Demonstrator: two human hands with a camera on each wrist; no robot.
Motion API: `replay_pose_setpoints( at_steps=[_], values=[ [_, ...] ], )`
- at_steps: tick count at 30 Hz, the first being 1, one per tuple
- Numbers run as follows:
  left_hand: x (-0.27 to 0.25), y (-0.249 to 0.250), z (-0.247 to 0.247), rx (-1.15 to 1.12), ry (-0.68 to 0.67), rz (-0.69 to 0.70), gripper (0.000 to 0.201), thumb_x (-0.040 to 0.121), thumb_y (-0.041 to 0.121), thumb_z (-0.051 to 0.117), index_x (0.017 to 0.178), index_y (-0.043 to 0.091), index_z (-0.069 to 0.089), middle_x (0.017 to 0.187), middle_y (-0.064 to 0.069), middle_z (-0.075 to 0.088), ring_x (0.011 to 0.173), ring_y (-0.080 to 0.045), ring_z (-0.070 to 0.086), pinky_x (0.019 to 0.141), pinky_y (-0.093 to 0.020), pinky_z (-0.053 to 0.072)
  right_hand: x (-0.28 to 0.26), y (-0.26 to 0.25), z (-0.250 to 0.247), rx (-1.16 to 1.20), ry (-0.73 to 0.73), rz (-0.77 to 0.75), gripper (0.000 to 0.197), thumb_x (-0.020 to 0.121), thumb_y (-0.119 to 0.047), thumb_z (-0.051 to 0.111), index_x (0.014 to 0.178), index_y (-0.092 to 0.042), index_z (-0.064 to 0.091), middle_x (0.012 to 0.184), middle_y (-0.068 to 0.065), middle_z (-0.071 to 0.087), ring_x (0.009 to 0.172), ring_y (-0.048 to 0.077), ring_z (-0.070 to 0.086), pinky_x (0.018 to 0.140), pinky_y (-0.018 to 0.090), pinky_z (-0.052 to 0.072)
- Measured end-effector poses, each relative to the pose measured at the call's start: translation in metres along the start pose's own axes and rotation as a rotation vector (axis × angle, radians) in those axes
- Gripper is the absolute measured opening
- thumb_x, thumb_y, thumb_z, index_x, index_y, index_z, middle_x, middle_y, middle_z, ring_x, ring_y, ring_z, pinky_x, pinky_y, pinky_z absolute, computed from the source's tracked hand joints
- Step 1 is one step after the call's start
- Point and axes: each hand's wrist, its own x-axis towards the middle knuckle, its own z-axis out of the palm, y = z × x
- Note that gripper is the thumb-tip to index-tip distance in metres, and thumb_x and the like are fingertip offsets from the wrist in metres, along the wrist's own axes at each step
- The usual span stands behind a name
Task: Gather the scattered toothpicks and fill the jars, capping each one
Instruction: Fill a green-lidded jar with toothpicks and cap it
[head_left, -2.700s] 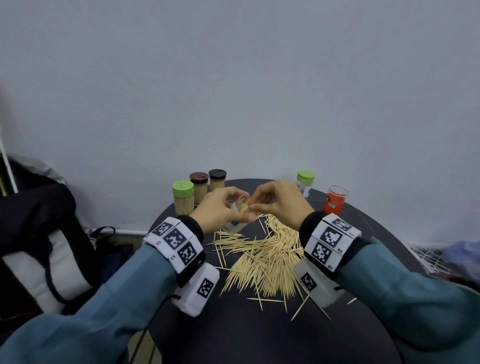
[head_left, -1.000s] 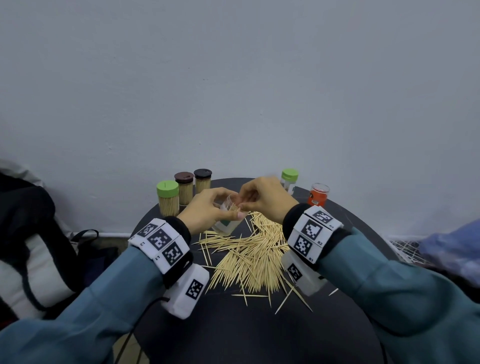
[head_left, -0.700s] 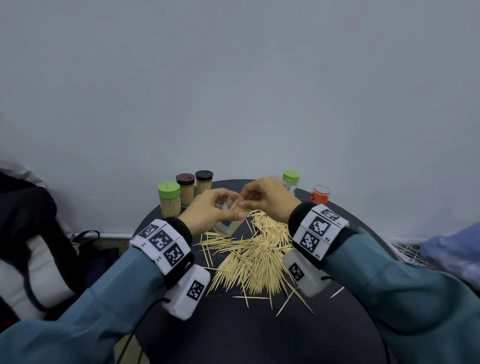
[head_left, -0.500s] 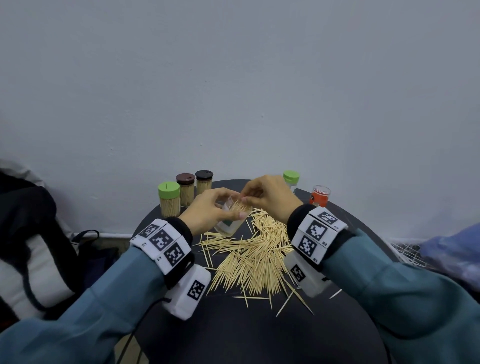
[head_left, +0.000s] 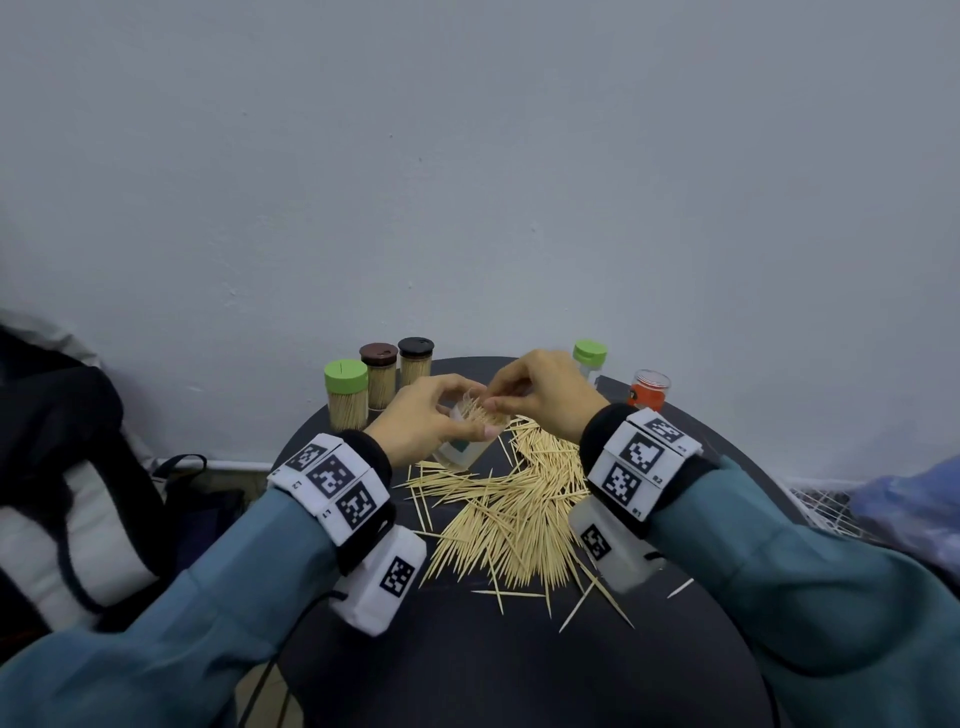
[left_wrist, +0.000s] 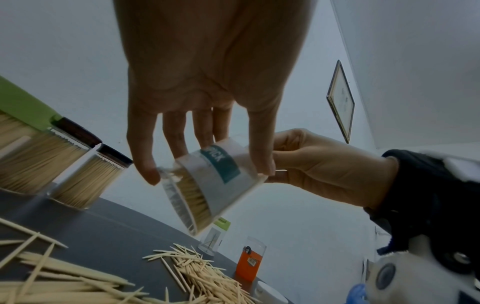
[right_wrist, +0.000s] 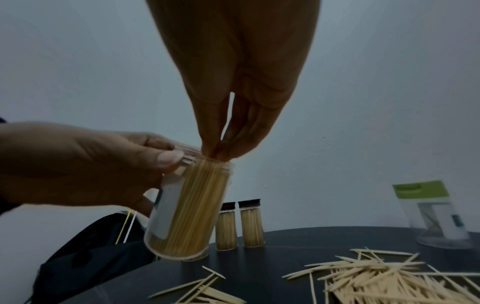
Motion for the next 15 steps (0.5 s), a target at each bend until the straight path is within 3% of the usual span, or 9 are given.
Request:
replay_pose_setpoints(
  at_steps=[4, 9, 11, 13, 15],
  values=[
    [0.0, 0.001, -0.001, -0.001, 0.013, -0.013, 0.05, 0.074, 0.025, 0.077, 0.12, 0.016, 0.059, 0.109, 0.006, 0.061, 0.086, -0.002, 0.055, 0.07, -0.016, 0.042, -0.001, 0.008, -0.001, 0.206, 0.149, 0.036, 0.011, 0.081, -0.009, 0.069, 0.091, -0.007, 0.073, 0.074, -0.004, 0.065, 0.057, -0.012, 0.057, 0.057, 0.001, 0.042],
    [0.0, 0.002, -0.004, 0.024, 0.032, -0.034, 0.053, 0.076, 0.025, 0.076, 0.124, 0.017, 0.056, 0.112, 0.007, 0.056, 0.093, -0.008, 0.05, 0.083, -0.022, 0.04, 0.0, 0.029, -0.002, 0.179, 0.195, 0.106, 0.01, 0.084, -0.008, 0.066, 0.093, -0.006, 0.07, 0.085, 0.004, 0.068, 0.067, -0.001, 0.057, 0.063, 0.004, 0.046],
    [0.0, 0.003, -0.005, 0.031, 0.037, -0.038, 0.054, 0.076, 0.025, 0.076, 0.125, 0.016, 0.056, 0.112, 0.006, 0.056, 0.097, -0.011, 0.05, 0.086, -0.025, 0.04, -0.001, 0.036, 0.0, 0.06, 0.072, 0.109, 0.014, 0.085, -0.007, 0.064, 0.098, -0.007, 0.069, 0.094, 0.006, 0.069, 0.074, 0.005, 0.06, 0.074, 0.011, 0.05],
    [0.0, 0.003, -0.006, 0.033, 0.046, -0.043, 0.055, 0.075, 0.026, 0.076, 0.125, 0.016, 0.056, 0.112, 0.006, 0.055, 0.098, -0.012, 0.05, 0.086, -0.025, 0.041, -0.002, 0.039, 0.005, -0.159, -0.206, 0.095, 0.031, 0.083, -0.005, 0.065, 0.113, -0.009, 0.062, 0.111, 0.005, 0.066, 0.097, 0.012, 0.062, 0.091, 0.021, 0.048],
    [0.0, 0.003, -0.006, 0.038, 0.043, -0.044, 0.055, 0.075, 0.026, 0.076, 0.125, 0.017, 0.056, 0.111, 0.006, 0.055, 0.098, -0.011, 0.049, 0.086, -0.025, 0.04, -0.003, 0.038, 0.016, -0.377, -0.492, 0.1, 0.055, 0.079, -0.002, 0.068, 0.13, -0.011, 0.049, 0.129, 0.003, 0.056, 0.119, 0.016, 0.052, 0.1, 0.023, 0.04]
  ],
)
